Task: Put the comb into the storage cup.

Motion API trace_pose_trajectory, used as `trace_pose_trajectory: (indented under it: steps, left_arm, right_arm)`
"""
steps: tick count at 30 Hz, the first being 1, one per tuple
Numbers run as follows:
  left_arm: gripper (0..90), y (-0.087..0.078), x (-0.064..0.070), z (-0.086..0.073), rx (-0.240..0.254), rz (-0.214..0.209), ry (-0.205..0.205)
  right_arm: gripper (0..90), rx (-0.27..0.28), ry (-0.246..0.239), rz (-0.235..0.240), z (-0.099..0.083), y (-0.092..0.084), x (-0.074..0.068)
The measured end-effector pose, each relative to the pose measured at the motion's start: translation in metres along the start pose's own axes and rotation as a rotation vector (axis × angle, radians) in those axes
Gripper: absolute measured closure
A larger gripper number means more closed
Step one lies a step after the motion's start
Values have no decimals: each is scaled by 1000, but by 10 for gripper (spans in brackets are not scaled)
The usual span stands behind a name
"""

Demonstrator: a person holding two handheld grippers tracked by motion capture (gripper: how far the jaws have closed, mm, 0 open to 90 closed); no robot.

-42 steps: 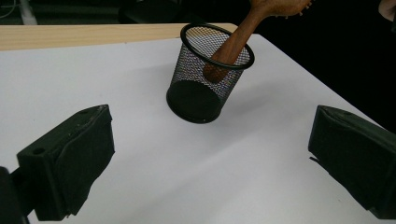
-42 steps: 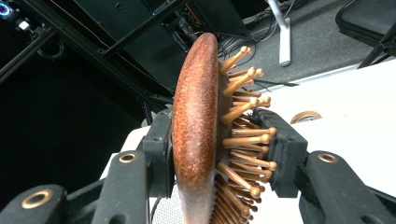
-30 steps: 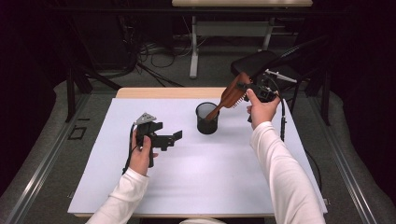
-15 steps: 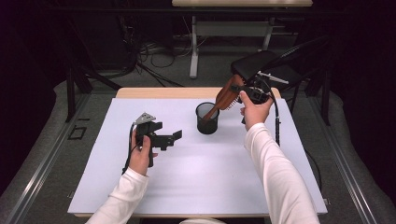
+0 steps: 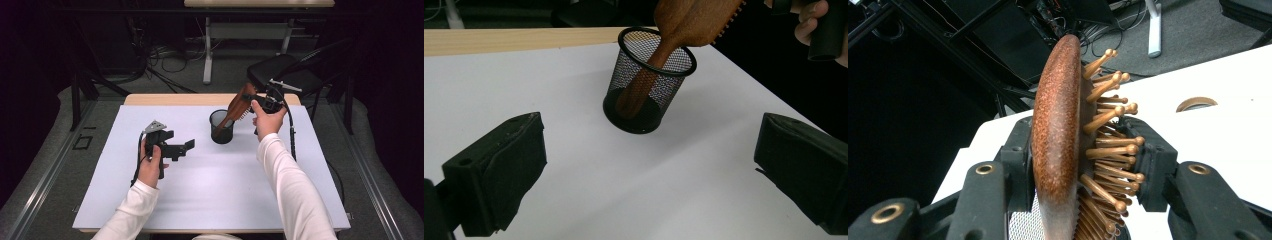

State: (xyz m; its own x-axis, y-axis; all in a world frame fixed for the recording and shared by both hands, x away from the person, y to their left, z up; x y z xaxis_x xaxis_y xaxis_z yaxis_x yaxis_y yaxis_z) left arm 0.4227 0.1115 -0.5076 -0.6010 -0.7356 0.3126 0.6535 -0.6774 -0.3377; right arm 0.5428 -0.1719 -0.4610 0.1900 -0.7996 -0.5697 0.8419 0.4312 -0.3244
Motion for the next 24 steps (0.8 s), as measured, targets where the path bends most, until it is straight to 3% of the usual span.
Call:
trace_pose_trajectory:
  steps: [15, 24]
  left_arm:
    - [3, 0, -1, 0, 2, 3, 3]
    - [4, 1, -1, 0, -1, 5, 4]
  right_arm:
    - [510, -5, 20, 4, -3, 1, 4]
    - [499, -3, -17, 5, -3, 1, 4]
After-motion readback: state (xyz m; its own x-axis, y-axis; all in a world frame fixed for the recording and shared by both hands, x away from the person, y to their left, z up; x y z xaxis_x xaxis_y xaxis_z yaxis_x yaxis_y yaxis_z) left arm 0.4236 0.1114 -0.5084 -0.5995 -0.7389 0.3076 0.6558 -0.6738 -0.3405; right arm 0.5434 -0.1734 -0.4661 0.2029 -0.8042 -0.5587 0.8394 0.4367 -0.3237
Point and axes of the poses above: each handheld gripper's, and its own axes: y roughly forward along the jaws, z roughly out of its top, x roughly to its right, the point moved 6 cm from there along y, roughly forward along the jaws, and after that the axes turned 6 degrees about x, right-handed, at the moved point
